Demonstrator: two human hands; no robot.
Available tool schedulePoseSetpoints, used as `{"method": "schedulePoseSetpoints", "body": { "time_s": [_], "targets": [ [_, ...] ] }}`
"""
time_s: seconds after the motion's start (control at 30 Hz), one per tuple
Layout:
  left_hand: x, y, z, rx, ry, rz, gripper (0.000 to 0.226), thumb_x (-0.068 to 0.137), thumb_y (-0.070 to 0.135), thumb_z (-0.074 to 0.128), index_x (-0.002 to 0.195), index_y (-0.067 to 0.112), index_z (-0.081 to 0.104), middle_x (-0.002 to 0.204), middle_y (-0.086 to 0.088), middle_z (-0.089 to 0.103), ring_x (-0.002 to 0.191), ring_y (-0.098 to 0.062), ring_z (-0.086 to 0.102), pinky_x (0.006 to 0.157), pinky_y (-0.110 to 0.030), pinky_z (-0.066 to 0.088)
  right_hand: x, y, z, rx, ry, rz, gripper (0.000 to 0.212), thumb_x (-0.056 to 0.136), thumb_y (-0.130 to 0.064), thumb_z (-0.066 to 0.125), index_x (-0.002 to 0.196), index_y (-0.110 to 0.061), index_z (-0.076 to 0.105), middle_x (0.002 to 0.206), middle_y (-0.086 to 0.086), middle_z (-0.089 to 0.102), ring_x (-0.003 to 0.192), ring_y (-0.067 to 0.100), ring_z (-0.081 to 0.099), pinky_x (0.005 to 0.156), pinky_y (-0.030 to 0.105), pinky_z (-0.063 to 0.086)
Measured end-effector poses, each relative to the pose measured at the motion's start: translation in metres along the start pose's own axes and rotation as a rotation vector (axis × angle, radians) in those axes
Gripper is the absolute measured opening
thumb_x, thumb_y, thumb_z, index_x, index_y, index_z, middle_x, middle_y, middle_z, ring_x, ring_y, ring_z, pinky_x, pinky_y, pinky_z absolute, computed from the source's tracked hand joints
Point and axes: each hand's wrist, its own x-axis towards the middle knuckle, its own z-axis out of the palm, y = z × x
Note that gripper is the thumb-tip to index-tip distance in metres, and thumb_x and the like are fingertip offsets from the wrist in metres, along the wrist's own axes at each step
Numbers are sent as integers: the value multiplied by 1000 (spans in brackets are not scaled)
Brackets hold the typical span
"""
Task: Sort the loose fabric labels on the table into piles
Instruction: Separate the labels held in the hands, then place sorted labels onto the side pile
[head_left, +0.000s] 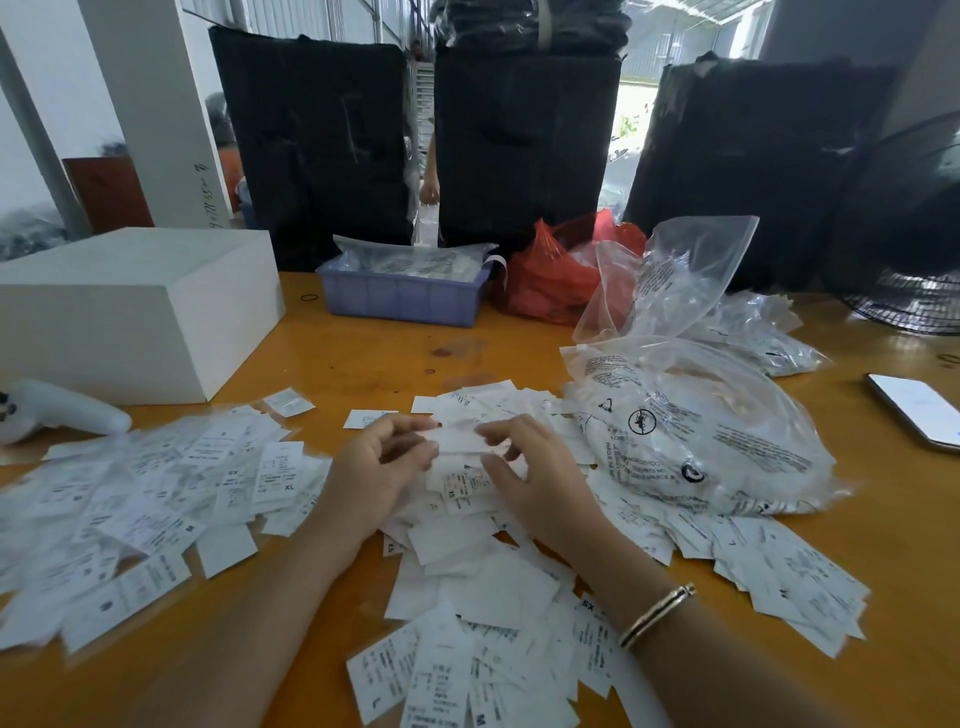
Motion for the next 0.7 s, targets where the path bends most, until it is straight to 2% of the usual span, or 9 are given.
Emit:
{"method": "schedulePoseSetpoints", "body": {
  "time_s": [0.07, 0.17, 0.3, 0.4, 0.47, 0.53, 0.6, 0.67, 0.7],
  "targets": [
    [1, 2, -2, -81, 30, -19, 20, 87, 18, 66, 97, 35, 63, 86, 16, 72, 82, 1, 66, 67, -12, 46, 0, 6, 0, -260, -89, -70, 24, 90, -36, 56, 111, -29, 66, 110, -12, 55, 101, 8, 45, 90, 27, 31],
    [1, 2, -3, -123, 56, -31, 26, 85, 18, 68, 101, 37, 59, 87, 16, 73, 84, 1, 65, 71, -14, 43, 0, 11, 2, -379, -238, -47, 44, 86, -55, 53, 124, -32, 59, 117, -12, 49, 111, 11, 38, 92, 27, 21],
    [3, 0, -2, -131, 68, -37, 24, 83, 22, 71, 100, 34, 59, 78, 11, 71, 76, -3, 64, 62, -10, 44, 3, 12, 2, -248, -249, -20, 38, 83, -52, 59, 116, -33, 60, 113, -15, 50, 110, 8, 38, 92, 26, 20],
    [3, -1, 1, -162, 15, -52, 21, 86, 16, 66, 100, 31, 61, 80, 12, 70, 83, -7, 63, 70, -17, 47, 5, 12, 0, -121, -240, 12, 21, 83, -43, 64, 100, -36, 55, 101, -20, 52, 98, 2, 42, 96, 31, 25],
    [1, 1, 2, -172, -12, -47, 24, 89, 12, 63, 103, 31, 61, 85, 10, 70, 86, -8, 65, 72, -20, 50, 6, 10, -3, -8, -231, 74, 18, 83, -38, 66, 88, -39, 49, 90, -21, 51, 85, -3, 43, 91, 29, 30],
    [0, 2, 1, -194, -30, -28, 30, 89, 8, 62, 109, 30, 61, 86, 11, 70, 81, -9, 68, 66, -18, 53, 6, 10, -8, 168, -196, 160, 21, 83, -32, 69, 83, -40, 50, 88, -19, 55, 84, 3, 50, 82, 23, 38],
    [-2, 4, 1, -203, -57, -7, 35, 89, 7, 60, 113, 32, 59, 94, 13, 71, 77, -9, 68, 63, -16, 53, 6, 9, -12, 310, -156, 215, 21, 83, -27, 71, 86, -41, 55, 91, -20, 59, 89, 12, 57, 73, 13, 42],
    [-3, 6, 1, -200, -79, 0, 38, 90, 5, 58, 114, 35, 58, 100, 13, 71, 74, -8, 67, 60, -16, 52, 6, 8, -12, 322, -150, 230, 22, 83, -26, 70, 89, -43, 58, 98, -24, 60, 94, 6, 56, 70, 3, 40],
    [-3, 6, 2, -199, -80, -2, 38, 91, 4, 57, 112, 36, 59, 99, 13, 71, 71, -8, 64, 58, -16, 51, 6, 8, -12, 287, -151, 226, 22, 83, -26, 70, 89, -44, 58, 103, -25, 59, 99, 1, 53, 75, 2, 37]
  ]
}}
